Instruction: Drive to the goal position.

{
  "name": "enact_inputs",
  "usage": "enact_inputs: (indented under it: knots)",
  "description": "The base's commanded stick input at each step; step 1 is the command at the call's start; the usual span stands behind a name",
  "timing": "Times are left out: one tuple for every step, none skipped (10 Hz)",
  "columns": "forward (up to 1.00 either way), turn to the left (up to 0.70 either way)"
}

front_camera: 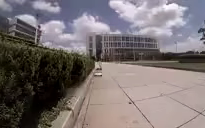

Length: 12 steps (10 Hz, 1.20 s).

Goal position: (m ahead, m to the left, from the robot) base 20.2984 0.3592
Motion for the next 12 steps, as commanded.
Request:
enact_inputs:
  knots:
    - [0.04,0.0]
    - [0.04,0.0]
    - [0.04,0.0]
    - [0.04,0.0]
    - [0.04,0.0]
    - [0.04,0.0]
    - [0.04,0.0]
    - [0.01,0.0]
    - [0.02,0.0]
    - [0.04,0.0]
    - [0.02,0.0]
    - [0.04,0.0]
